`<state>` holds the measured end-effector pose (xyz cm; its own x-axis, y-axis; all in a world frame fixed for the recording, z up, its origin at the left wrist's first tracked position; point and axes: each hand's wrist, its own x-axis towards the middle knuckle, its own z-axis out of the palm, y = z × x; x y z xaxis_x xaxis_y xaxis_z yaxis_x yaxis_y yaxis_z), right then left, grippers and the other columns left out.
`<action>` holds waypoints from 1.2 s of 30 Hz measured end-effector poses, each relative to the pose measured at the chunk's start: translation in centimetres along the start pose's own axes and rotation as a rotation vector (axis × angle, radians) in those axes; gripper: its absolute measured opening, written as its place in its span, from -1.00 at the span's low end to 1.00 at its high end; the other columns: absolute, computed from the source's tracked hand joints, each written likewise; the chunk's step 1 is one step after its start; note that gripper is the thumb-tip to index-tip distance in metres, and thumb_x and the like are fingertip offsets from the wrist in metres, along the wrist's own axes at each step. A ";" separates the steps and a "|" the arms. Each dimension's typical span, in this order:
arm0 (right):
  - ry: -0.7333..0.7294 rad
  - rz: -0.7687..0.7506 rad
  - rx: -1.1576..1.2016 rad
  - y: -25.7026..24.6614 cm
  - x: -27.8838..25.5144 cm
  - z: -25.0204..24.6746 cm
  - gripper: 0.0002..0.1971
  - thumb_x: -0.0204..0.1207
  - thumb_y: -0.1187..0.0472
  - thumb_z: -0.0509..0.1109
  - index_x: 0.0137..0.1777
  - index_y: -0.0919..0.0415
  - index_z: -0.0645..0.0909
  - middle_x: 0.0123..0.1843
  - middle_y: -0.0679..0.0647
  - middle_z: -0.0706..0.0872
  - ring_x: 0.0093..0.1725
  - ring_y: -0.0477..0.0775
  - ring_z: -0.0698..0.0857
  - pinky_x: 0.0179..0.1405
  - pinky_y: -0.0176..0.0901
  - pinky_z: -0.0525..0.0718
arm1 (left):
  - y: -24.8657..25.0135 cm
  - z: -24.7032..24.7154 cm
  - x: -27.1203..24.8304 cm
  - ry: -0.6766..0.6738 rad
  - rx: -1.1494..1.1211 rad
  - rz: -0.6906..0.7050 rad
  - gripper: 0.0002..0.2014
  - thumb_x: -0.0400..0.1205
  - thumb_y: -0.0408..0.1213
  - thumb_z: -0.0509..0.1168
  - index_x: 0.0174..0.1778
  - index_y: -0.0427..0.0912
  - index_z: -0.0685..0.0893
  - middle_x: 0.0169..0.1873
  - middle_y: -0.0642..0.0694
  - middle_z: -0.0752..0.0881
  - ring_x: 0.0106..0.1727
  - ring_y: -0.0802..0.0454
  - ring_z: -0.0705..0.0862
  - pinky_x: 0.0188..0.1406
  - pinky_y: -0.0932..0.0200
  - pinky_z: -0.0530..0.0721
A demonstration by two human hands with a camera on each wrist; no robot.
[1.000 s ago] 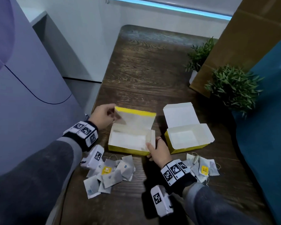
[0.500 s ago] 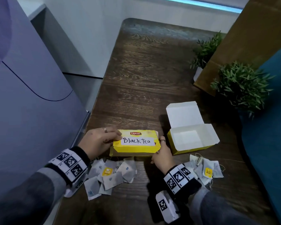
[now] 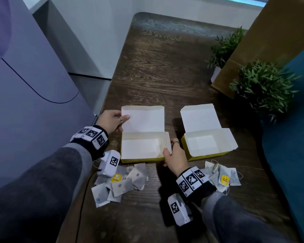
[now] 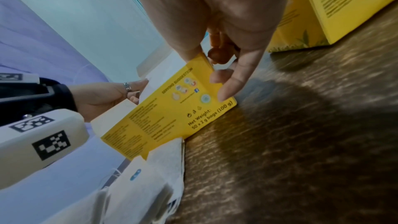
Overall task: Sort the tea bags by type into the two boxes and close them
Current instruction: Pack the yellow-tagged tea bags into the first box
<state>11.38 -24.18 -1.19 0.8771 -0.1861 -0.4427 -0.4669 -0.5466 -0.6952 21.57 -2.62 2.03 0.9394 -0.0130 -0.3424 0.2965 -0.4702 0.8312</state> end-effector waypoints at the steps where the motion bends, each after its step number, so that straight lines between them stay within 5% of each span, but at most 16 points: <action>1: 0.008 -0.001 0.000 -0.1 0.1 0.1 -0.60 0.60 0.26 0.12 0.43 0.24 0.25 0.17 0.30 0.69 -0.02 0.34 0.74 0.05 0.24 0.72 | -0.1 0.1 0.3 0.002 -0.022 -0.038 -0.77 0.58 -0.11 0.35 0.00 -0.20 0.69 -0.54 -0.12 0.67 -0.69 0.25 0.56 -0.61 0.50 0.51; 5: 0.018 0.004 0.028 -0.3 0.0 -0.1 -0.62 0.61 0.27 0.13 0.41 0.25 0.26 0.15 0.29 0.67 -0.07 0.31 0.74 -0.04 0.22 0.75 | 0.0 0.5 0.4 -0.030 -0.059 -0.118 -0.62 0.59 -0.28 0.34 0.32 -0.30 0.55 -0.40 -0.15 0.68 -0.68 0.27 0.58 -0.62 0.48 0.57; 10: 0.099 -0.054 0.125 0.0 -0.8 -0.7 -0.62 0.59 0.01 0.29 0.29 0.15 0.30 0.07 0.08 0.60 -0.15 0.16 0.71 -0.36 -0.13 0.74 | 0.5 -0.7 -1.7 0.045 -0.181 -0.108 -0.48 0.55 -0.32 0.38 0.43 -0.21 0.43 0.19 -0.12 0.62 -0.13 0.07 0.68 -0.36 0.35 0.70; 15: 0.273 -0.387 0.123 0.1 -4.3 -1.2 -0.86 0.60 0.05 0.26 0.07 0.02 0.40 -0.27 -0.12 0.51 -0.36 -0.21 0.51 -0.31 -0.34 0.46 | 0.5 -2.9 -7.9 0.210 0.096 0.132 -0.88 0.58 -0.28 0.34 0.02 -0.13 0.61 -0.15 0.03 0.64 -0.26 0.27 0.53 -0.27 0.44 0.48; 18: -0.073 -0.448 -0.136 -0.5 -5.7 0.7 -0.84 0.57 0.02 0.31 0.08 0.02 0.51 -0.11 -0.17 0.55 -0.17 -0.29 0.54 -0.11 -0.42 0.53 | -0.8 -2.5 -11.1 -0.116 0.385 0.143 -0.93 0.53 -0.20 0.40 -0.15 -0.05 0.64 -0.29 0.13 0.66 -0.29 0.26 0.57 -0.37 0.51 0.48; 20: -0.250 -0.378 -0.275 0.1 -5.3 2.6 -0.74 0.52 -0.05 0.36 0.14 0.00 0.51 0.10 -0.09 0.54 0.04 -0.11 0.57 0.11 -0.19 0.60 | -2.0 -1.4 -12.5 -0.345 0.681 0.112 -0.85 0.50 -0.02 0.40 -0.08 0.06 0.64 -0.23 0.14 0.68 -0.24 0.21 0.61 -0.28 0.37 0.53; 24: -0.283 -0.271 -0.374 0.5 -5.2 4.8 -0.61 0.41 -0.05 0.46 0.16 0.03 0.47 0.18 0.00 0.54 0.17 0.06 0.57 0.22 -0.01 0.57 | -3.9 1.6 -14.4 -0.353 1.003 0.123 -0.69 0.50 0.09 0.26 0.09 0.07 0.53 0.02 0.02 0.67 0.03 0.03 0.62 -0.11 0.13 0.53; 29: -0.234 -0.270 -0.455 0.4 -5.4 5.7 -0.64 0.45 -0.01 0.43 0.20 0.04 0.52 0.22 0.02 0.48 0.24 0.13 0.53 0.20 0.00 0.57 | -5.6 3.4 -15.1 -0.286 1.045 0.098 -0.75 0.58 -0.11 0.25 0.14 -0.06 0.49 0.14 -0.10 0.64 0.24 -0.11 0.57 0.11 0.03 0.52; 31: -0.228 -0.299 -0.418 0.3 -5.4 5.6 -0.78 0.45 0.05 0.43 0.05 0.07 0.59 0.21 0.05 0.51 0.23 0.15 0.55 0.23 0.02 0.57 | -5.8 3.2 -15.1 -0.257 0.954 0.079 -0.81 0.59 -0.21 0.22 0.11 -0.04 0.57 0.10 -0.10 0.66 0.22 -0.10 0.58 0.10 0.06 0.52; 33: -0.226 -0.311 -0.323 0.1 -5.7 5.0 -0.87 0.43 0.12 0.46 -0.21 0.02 0.54 0.11 0.05 0.55 0.14 0.09 0.59 0.20 -0.06 0.56 | -5.6 2.6 -15.1 -0.219 0.762 0.091 -0.83 0.58 -0.29 0.22 0.03 -0.04 0.67 -0.02 -0.09 0.66 0.13 -0.08 0.61 0.01 0.14 0.52; 36: -0.176 -0.348 -0.227 -0.2 -6.3 3.2 -0.87 0.42 0.15 0.49 -0.16 0.08 0.57 -0.04 -0.02 0.54 -0.05 -0.03 0.56 -0.02 -0.25 0.49 | -4.6 0.8 -15.2 -0.156 0.454 0.126 -0.76 0.56 -0.38 0.31 -0.32 0.08 0.63 -0.25 0.02 0.65 -0.18 0.10 0.64 -0.31 0.48 0.47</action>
<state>5.59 -20.30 -0.05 0.9358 0.1721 -0.3077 -0.0932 -0.7209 -0.6867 5.82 -0.99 3.09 0.9160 -0.2098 -0.3419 0.0450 -0.7933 0.6072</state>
